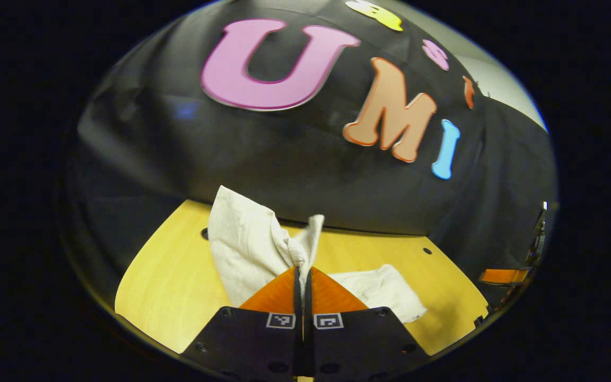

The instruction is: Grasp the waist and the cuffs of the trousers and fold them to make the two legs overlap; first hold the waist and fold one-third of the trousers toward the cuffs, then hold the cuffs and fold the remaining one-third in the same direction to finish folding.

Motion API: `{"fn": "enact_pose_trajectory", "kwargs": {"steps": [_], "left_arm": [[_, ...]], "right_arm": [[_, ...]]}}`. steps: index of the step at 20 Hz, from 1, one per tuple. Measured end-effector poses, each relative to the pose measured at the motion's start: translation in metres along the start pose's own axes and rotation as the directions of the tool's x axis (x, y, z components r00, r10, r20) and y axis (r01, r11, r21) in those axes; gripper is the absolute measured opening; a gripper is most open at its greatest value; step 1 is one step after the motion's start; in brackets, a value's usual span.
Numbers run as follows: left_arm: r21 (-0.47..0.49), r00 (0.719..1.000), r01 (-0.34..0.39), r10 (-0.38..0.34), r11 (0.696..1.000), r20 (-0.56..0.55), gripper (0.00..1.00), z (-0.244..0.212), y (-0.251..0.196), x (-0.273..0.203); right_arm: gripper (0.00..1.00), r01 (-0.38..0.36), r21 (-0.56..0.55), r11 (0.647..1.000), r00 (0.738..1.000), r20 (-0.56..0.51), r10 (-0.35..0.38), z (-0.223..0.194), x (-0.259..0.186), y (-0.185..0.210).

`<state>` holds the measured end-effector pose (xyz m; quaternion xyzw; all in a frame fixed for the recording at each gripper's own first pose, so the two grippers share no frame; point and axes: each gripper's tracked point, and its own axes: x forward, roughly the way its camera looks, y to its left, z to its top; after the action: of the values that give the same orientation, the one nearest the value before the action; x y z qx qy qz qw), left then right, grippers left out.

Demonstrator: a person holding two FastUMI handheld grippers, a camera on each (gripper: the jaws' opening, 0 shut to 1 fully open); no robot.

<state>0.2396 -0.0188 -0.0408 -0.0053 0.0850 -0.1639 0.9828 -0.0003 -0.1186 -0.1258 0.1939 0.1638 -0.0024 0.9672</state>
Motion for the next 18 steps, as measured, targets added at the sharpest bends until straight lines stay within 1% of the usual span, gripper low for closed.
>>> {"fn": "enact_pose_trajectory", "kwargs": {"steps": [2,6,7,8,10,12,13,14,15,16,17,18], "left_arm": [[0.03,0.998,0.069,-0.069,0.997,0.006,0.0,0.01,-0.052,0.012],[0.069,0.989,0.148,-0.147,0.987,-0.017,0.0,0.003,-0.134,0.035],[0.074,0.986,0.163,-0.161,0.984,-0.032,0.0,-0.004,-0.152,0.041],[0.077,0.986,0.166,-0.163,0.983,-0.044,0.0,-0.012,-0.161,0.046],[0.09,0.985,0.158,-0.15,0.983,-0.083,0.0,-0.035,-0.176,0.055],[0.09,0.97,0.197,-0.181,0.976,-0.159,0.0,-0.069,-0.196,0.055],[0.086,0.958,0.222,-0.2,0.971,-0.205,0.02,-0.088,-0.204,0.056],[0.077,0.943,0.248,-0.223,0.966,-0.247,0.08,-0.104,-0.212,0.055],[0.064,0.929,0.274,-0.247,0.96,-0.277,0.23,-0.115,-0.221,0.052],[0.038,0.912,0.304,-0.28,0.952,-0.3,0.42,-0.125,-0.231,0.05],[0.014,0.904,0.313,-0.293,0.95,-0.31,0.6,-0.13,-0.239,0.046],[0.003,0.908,0.3,-0.285,0.954,-0.306,0.79,-0.131,-0.239,0.041]], "right_arm": [[0.96,-0.002,-0.004,1.0,1.0,0.014,0.002,0.011,-0.002,-0.014],[0.96,0.007,-0.038,0.999,0.999,0.032,-0.005,0.031,-0.01,-0.044],[0.96,0.006,-0.043,0.999,0.999,0.033,-0.005,0.034,-0.011,-0.051],[0.96,0.007,-0.046,0.999,0.999,0.032,-0.006,0.036,-0.013,-0.058],[0.96,0.01,-0.063,0.998,1.0,0.027,-0.008,0.038,-0.016,-0.071],[0.96,0.002,-0.076,0.997,1.0,0.014,-0.001,0.036,-0.016,-0.075],[0.96,-0.006,-0.081,0.997,1.0,0.007,0.007,0.035,-0.018,-0.076],[0.96,-0.016,-0.086,0.996,1.0,-0.001,0.016,0.032,-0.018,-0.08],[0.96,-0.027,-0.092,0.995,1.0,-0.009,0.027,0.029,-0.019,-0.08],[0.96,-0.037,-0.1,0.994,0.999,-0.018,0.035,0.027,-0.018,-0.079],[0.96,-0.048,-0.107,0.993,0.999,-0.026,0.046,0.024,-0.019,-0.079],[0.96,-0.062,-0.112,0.992,0.998,-0.037,0.058,0.021,-0.019,-0.075]]}}
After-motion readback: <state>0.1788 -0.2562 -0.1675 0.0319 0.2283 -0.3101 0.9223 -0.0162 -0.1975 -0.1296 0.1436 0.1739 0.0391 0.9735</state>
